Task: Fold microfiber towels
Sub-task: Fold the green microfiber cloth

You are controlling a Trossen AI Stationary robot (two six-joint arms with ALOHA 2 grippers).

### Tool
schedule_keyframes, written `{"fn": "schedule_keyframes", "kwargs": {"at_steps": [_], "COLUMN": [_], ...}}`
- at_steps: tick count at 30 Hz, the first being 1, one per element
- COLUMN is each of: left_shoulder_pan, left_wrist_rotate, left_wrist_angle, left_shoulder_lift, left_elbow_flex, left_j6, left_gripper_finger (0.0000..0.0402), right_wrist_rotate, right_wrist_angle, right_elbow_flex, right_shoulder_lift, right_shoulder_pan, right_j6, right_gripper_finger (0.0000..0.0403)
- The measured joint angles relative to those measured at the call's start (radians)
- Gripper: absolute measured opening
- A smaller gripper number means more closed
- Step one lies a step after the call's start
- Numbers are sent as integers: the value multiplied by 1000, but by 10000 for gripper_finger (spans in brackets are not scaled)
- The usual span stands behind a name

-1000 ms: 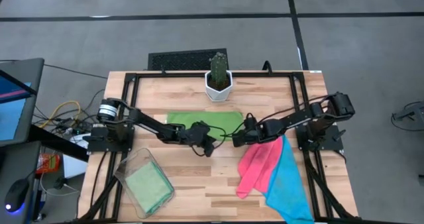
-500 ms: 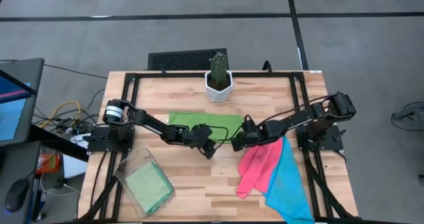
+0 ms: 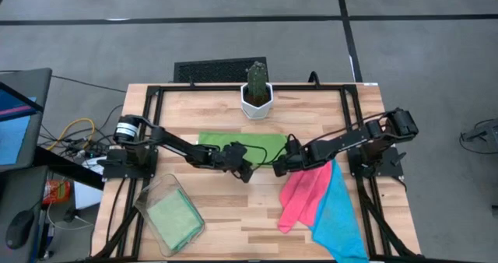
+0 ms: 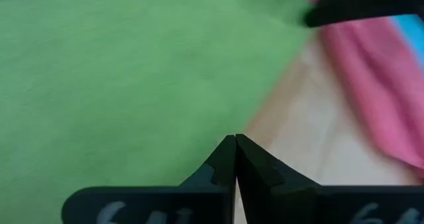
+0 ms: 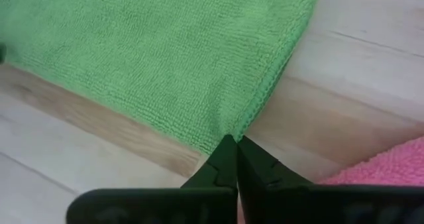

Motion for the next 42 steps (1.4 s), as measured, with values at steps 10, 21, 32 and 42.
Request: {"fn": "schedule_keyframes", "kwargs": {"at_steps": [10, 21, 32, 42], "left_shoulder_pan": [1, 0, 0, 1], "left_wrist_rotate": [-69, -61, -15, 0], "left_wrist_angle": [-16, -30, -5, -13], "left_shoulder_lift": [3, 3, 66, 63], "left_elbow_flex": [0, 0, 3, 2], "left_j6": [16, 33, 22, 34], "left_gripper_finger": [0, 0, 0, 0], "right_wrist_rotate": [3, -1, -29, 15], "right_wrist_angle": [4, 7, 0, 9], "right_elbow_flex": [0, 8, 18, 221], "right_shoulder_lift": [0, -2, -2, 5], "right_shoulder_pan": [-1, -2, 0, -4], "right_j6": [0, -1, -6, -202], "right_gripper_finger": [20, 19, 20, 18]}}
